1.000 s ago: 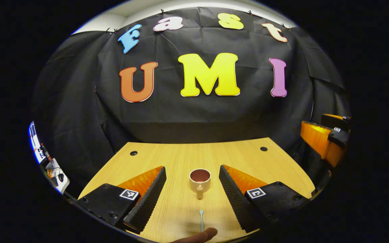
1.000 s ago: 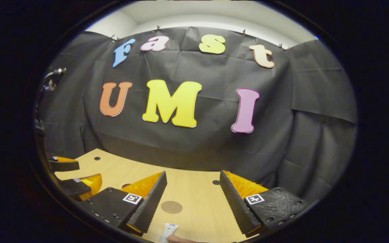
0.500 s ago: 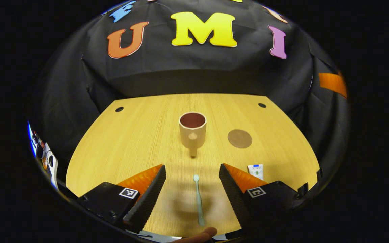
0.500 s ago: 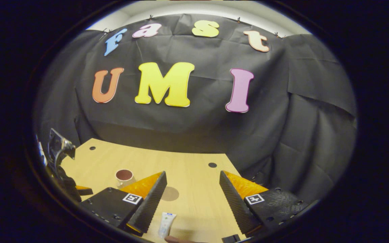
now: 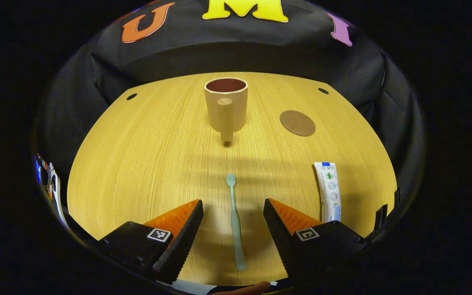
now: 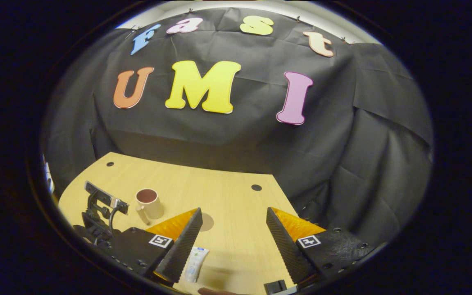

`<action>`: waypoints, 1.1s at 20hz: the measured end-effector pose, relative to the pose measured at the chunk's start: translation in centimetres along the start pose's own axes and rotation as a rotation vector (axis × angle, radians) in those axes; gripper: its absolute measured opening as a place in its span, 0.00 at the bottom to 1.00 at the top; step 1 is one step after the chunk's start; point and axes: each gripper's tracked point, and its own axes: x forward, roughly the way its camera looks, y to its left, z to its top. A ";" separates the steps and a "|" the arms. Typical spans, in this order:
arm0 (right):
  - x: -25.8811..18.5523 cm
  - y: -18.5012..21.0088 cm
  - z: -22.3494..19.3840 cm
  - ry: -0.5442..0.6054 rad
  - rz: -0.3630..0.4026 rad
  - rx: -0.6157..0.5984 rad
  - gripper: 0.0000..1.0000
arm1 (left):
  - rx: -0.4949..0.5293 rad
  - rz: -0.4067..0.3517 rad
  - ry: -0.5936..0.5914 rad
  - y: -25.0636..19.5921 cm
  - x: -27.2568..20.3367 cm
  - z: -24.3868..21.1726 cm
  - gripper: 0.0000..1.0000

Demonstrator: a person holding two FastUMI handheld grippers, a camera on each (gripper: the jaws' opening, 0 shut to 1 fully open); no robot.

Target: Put the toothbrush and toothpaste on the desktop into the cup, then pick up the cup and place it on the coaster on the desktop.

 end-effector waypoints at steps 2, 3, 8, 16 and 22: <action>0.0 0.1 -0.3 0.009 0.001 -0.023 0.95 | -0.025 0.002 0.016 -0.1 0.5 -0.3 0.93; 0.1 0.2 -0.3 0.014 0.002 -0.032 0.95 | -0.039 0.002 0.016 -0.1 0.6 -0.3 0.91; 0.7 1.0 -0.5 0.028 0.014 -0.051 0.95 | -0.074 0.001 0.030 0.2 0.9 0.7 0.68; 1.2 1.1 -1.3 0.052 0.014 -0.043 0.95 | -0.064 -0.014 0.050 0.2 -0.2 5.1 0.24; 1.3 1.1 -1.8 0.069 0.015 -0.040 0.95 | -0.091 -0.004 0.090 1.0 -0.7 9.8 0.22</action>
